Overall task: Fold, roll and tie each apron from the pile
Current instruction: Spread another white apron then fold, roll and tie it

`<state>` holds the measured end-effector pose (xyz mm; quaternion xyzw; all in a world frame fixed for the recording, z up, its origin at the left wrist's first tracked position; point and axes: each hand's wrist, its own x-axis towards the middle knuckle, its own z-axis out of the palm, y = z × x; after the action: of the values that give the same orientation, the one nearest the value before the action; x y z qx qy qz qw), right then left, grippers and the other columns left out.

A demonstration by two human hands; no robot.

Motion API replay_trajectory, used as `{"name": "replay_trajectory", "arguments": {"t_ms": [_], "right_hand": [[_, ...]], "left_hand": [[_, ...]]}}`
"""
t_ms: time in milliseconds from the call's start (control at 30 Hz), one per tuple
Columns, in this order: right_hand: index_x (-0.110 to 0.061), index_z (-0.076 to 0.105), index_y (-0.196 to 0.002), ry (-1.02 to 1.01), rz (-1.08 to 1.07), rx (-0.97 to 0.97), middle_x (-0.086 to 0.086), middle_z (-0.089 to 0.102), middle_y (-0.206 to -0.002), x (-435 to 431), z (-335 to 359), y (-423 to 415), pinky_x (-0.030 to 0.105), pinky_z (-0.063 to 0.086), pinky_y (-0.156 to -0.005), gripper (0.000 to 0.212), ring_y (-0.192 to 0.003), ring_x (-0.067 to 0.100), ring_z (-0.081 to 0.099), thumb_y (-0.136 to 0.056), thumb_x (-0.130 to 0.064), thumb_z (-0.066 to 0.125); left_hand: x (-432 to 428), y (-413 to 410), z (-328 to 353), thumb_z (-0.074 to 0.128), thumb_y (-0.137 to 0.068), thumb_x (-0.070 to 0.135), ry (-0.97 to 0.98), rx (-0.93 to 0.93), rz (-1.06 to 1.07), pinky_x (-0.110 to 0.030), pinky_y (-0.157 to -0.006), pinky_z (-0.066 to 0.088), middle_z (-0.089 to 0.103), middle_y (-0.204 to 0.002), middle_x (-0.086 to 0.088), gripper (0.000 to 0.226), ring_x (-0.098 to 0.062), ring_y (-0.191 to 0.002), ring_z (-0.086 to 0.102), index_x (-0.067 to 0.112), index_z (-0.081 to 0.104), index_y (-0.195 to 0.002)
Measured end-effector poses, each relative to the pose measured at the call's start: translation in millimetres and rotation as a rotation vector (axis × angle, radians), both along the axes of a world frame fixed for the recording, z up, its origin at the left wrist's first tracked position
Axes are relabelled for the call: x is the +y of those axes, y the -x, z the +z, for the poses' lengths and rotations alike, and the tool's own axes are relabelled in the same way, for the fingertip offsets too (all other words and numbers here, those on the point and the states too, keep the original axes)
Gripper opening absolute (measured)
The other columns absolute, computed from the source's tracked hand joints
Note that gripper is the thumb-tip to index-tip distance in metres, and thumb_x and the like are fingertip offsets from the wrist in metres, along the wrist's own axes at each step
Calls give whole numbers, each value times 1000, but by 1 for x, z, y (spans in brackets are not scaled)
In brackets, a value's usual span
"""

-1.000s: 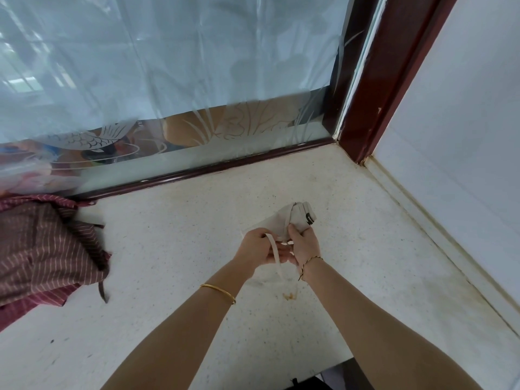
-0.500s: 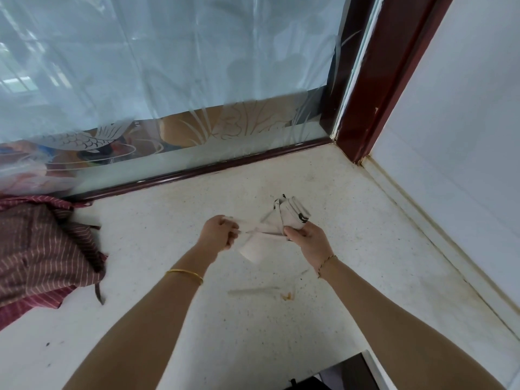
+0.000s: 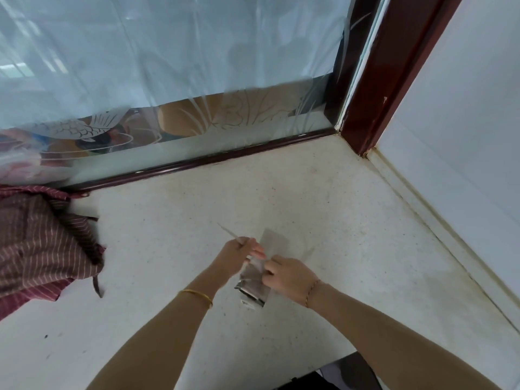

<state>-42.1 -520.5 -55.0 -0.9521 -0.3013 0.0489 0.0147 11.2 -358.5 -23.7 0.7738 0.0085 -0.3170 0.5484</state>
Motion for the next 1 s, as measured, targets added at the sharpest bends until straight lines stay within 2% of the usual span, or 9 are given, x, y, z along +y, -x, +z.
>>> {"name": "replay_trajectory", "arguments": {"t_ms": [67, 133, 267, 367, 467, 667, 767, 900, 1000], "right_hand": [[-10, 69, -93, 14, -45, 128, 10, 64, -94, 2, -7, 6, 29, 54, -61, 24, -77, 26, 61, -74, -26, 67], [-20, 71, -73, 11, -31, 164, 0, 66, -84, 4, -17, 9, 17, 45, -43, 16, -60, 15, 60, -59, -25, 78], [-32, 73, -86, -3, -105, 186, -11, 67, -87, -12, -20, 7, 22, 55, -58, 31, -75, 8, 65, -80, -30, 43], [-20, 73, -95, -37, 0, 221, 1, 66, -96, -26, -14, 3, 29, 54, -63, 25, -81, 24, 60, -71, -12, 71], [-15, 68, -112, -90, -48, 249, 2, 63, -114, -27, -4, -4, 31, 45, -83, 35, -99, 26, 51, -83, 2, 59], [-13, 42, -80, -223, -361, 284, 4, 46, -81, -23, 5, -19, 24, 27, -67, 20, -79, 20, 41, -85, 7, 44], [-12, 38, -96, -278, -496, 378, 6, 48, -80, -21, 7, -20, 28, 36, -59, 17, -74, 21, 46, -88, 1, 44], [-19, 38, -126, -431, -668, 478, 12, 61, -84, -17, 7, -20, 35, 52, -69, 45, -73, 24, 59, -85, -5, 52], [-8, 55, -114, -379, -681, 491, 14, 65, -97, -20, 9, -25, 34, 51, -79, 26, -91, 29, 62, -89, -12, 56]], "left_hand": [[-7, 14, -7, 44, -99, 15, -48, -110, -36, -17, -69, 46, 67, -79, 5, 28, -6, -77, 62, 9, 67, -84], [-12, 17, -11, 47, -95, 4, -108, -265, -93, -13, -64, 42, 63, -73, 14, 26, 5, -68, 59, 5, 68, -80], [-17, 15, -13, 46, -91, 3, -283, -404, -227, -14, -58, 35, 51, -64, 13, 36, -10, -66, 49, 23, 52, -62], [-19, 12, -16, 51, -93, 16, -335, -421, -327, -20, -65, 38, 57, -75, 0, 21, -19, -75, 54, 16, 58, -73], [-25, 9, -17, 55, -93, 20, -353, -450, -368, -17, -78, 40, 65, -99, -4, 18, -16, -93, 59, 11, 67, -104], [-41, 3, -24, 51, -93, 13, -377, -399, -313, -28, -69, 43, 64, -78, -7, 19, -17, -70, 57, 8, 66, -84], [-45, 3, -32, 50, -95, 21, -470, -374, -303, -29, -72, 46, 66, -84, -4, 18, -20, -78, 60, 11, 65, -94], [-52, 6, -35, 50, -94, 23, -475, -340, -316, -26, -65, 44, 60, -71, 2, 17, -20, -74, 60, 15, 63, -86], [-52, 5, -37, 48, -96, 25, -445, -347, -338, -26, -75, 45, 69, -94, -6, 25, -22, -87, 63, 11, 68, -103]]}}
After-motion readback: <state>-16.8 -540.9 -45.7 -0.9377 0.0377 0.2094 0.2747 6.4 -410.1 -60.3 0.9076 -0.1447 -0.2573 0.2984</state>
